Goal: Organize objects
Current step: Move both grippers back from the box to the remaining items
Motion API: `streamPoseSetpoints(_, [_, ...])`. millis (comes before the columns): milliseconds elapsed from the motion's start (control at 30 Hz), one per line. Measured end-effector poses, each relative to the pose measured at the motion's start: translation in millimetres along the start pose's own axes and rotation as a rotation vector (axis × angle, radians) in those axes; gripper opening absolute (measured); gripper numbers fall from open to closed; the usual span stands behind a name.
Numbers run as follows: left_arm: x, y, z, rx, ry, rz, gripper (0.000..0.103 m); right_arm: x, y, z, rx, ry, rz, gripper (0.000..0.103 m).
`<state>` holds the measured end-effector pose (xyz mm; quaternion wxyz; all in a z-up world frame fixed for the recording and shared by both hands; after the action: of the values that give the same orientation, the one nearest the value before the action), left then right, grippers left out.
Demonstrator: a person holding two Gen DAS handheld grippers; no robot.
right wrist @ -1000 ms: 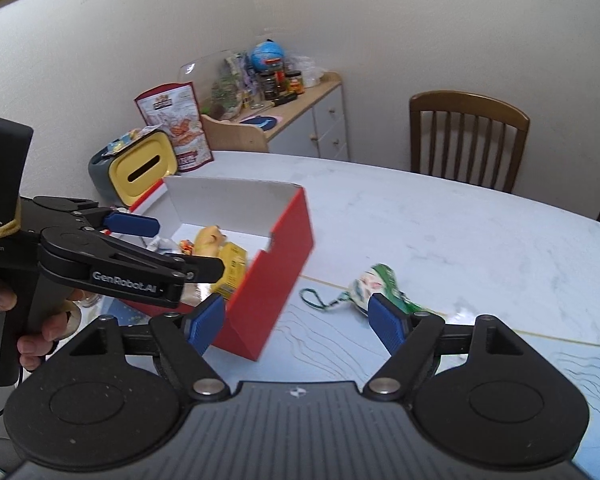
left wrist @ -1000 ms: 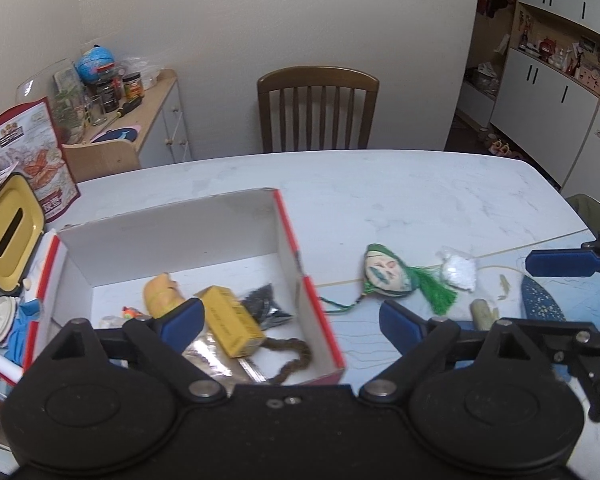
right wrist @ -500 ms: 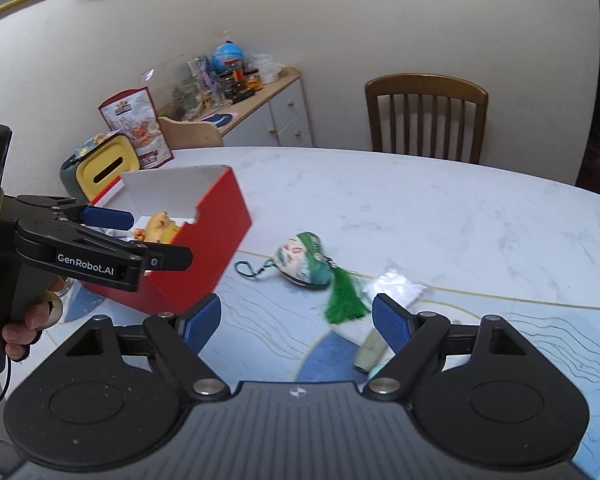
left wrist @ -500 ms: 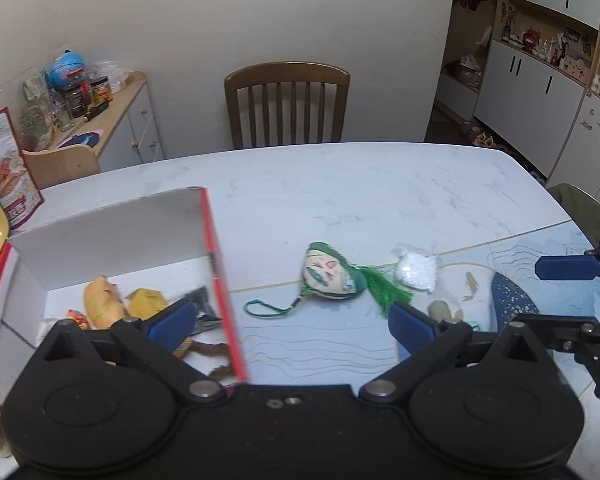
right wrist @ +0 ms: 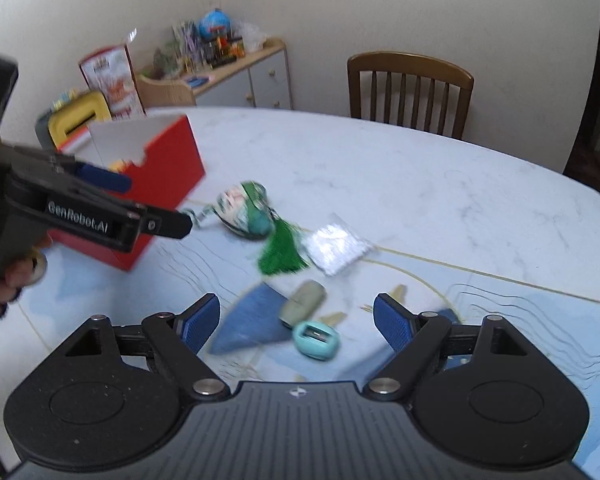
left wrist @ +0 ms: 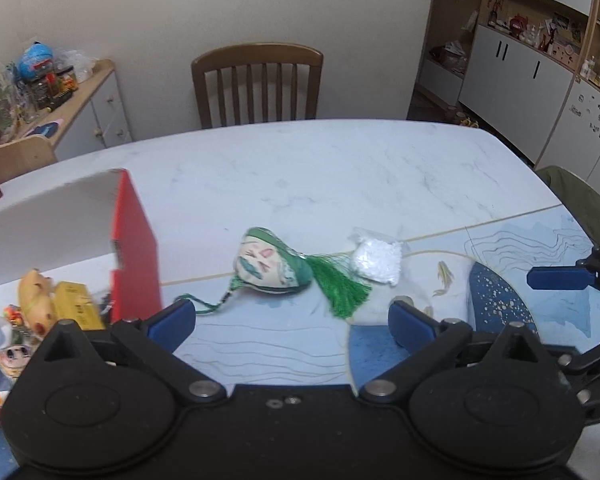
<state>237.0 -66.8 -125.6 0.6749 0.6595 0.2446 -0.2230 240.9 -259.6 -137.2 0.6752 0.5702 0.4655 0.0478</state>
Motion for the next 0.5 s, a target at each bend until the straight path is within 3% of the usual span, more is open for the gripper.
streamPoseSetpoints(500, [68,3,-12,-0.005,0.083,-0.033,0.102,44,-34,18,-0.027,0.04,-0.09,0.084])
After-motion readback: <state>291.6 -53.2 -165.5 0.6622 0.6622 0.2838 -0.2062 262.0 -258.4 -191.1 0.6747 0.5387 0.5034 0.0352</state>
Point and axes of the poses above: each gripper's, at about its wrist camera, not at the fingertips, and x roughly the way its jaws point, z to its right, y to its top, the point moved 6 cm from there along x, roughly the way its jaws point, and after that the axes turned 11 degrees about z, right-handed, at the moved point
